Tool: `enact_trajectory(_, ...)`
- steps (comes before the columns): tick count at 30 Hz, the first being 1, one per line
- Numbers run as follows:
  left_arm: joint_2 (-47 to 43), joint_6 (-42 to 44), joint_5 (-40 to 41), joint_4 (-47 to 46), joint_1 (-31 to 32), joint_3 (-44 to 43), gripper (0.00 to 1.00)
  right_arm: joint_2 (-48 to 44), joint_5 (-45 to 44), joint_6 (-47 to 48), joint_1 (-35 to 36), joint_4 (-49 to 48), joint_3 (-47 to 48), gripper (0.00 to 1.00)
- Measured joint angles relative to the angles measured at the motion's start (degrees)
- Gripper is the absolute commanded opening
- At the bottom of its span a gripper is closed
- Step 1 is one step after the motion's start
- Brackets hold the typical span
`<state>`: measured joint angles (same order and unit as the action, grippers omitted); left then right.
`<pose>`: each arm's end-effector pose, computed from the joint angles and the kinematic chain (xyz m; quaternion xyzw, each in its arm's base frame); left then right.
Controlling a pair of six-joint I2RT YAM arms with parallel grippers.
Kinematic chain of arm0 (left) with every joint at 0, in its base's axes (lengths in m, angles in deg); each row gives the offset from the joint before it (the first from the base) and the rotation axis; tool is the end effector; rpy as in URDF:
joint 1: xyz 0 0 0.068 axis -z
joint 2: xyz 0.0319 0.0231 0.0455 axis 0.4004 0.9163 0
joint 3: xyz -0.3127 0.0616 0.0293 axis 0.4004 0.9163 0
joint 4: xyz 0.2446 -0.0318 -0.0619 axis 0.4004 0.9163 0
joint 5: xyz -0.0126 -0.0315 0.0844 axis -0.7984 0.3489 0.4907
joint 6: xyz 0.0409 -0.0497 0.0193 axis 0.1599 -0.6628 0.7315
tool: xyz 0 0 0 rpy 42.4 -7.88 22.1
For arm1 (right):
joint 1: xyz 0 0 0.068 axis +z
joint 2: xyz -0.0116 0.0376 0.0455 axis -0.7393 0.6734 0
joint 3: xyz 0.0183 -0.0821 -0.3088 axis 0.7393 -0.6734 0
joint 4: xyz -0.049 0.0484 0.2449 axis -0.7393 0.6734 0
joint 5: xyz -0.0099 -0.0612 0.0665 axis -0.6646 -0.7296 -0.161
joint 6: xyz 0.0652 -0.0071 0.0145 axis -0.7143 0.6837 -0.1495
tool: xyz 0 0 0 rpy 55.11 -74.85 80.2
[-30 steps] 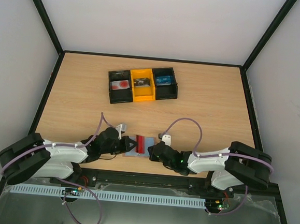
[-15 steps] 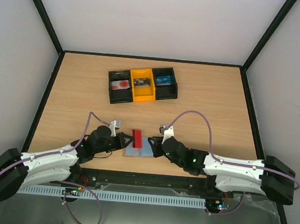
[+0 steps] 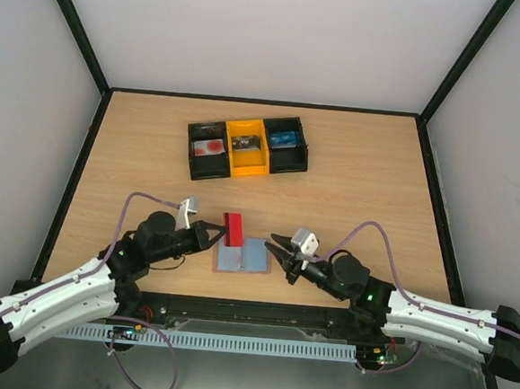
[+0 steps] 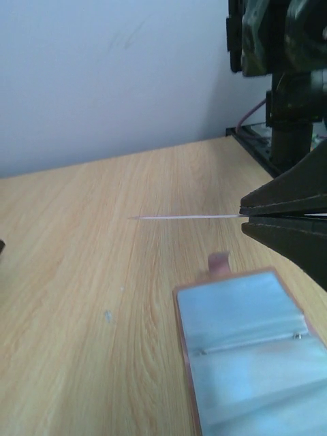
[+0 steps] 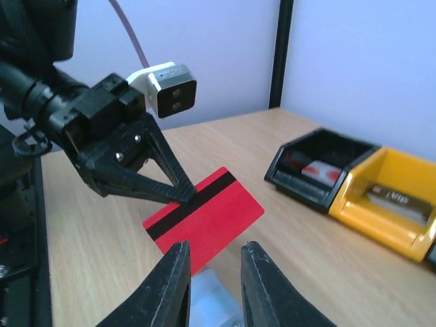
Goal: Take the credit cards out of the card holder
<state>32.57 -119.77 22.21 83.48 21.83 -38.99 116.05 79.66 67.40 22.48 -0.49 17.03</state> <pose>0.0893 -0.1048 0.2348 -0.0607 0.7971 -0.5251 0.2919 0.0465 0.1244 0.2531 -0.3918 0.5831 0.4043 0.5856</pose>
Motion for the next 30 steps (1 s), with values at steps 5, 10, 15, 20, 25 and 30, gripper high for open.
enact_trajectory(5,-2.19,-1.03,-1.97,1.38,-0.48,-2.82,0.03,4.22,0.76,10.62,0.0,-4.5,-0.35,0.28)
enact_trajectory(10,-2.64,-3.89,-3.04,1.68,-0.52,-4.2,0.03,11.78,0.92,16.87,0.02,-5.09,0.61,0.34)
enact_trajectory(15,-2.69,-7.23,-3.89,2.03,-0.63,-4.22,0.03,13.62,2.86,23.91,0.02,-5.4,1.25,0.36)
enact_trajectory(20,-2.69,-10.01,-4.35,2.01,-0.74,-4.22,0.03,14.73,2.75,30.03,0.04,-6.47,2.23,0.42)
enact_trajectory(25,-2.69,-12.59,-4.37,1.38,-0.79,-4.22,0.03,16.85,2.12,35.01,0.07,-6.64,4.2,0.42)
enact_trajectory(30,-2.69,-14.99,-4.9,0.0,-0.9,-3.89,0.03,18.08,1.38,38.45,0.07,-6.51,6.1,0.41)
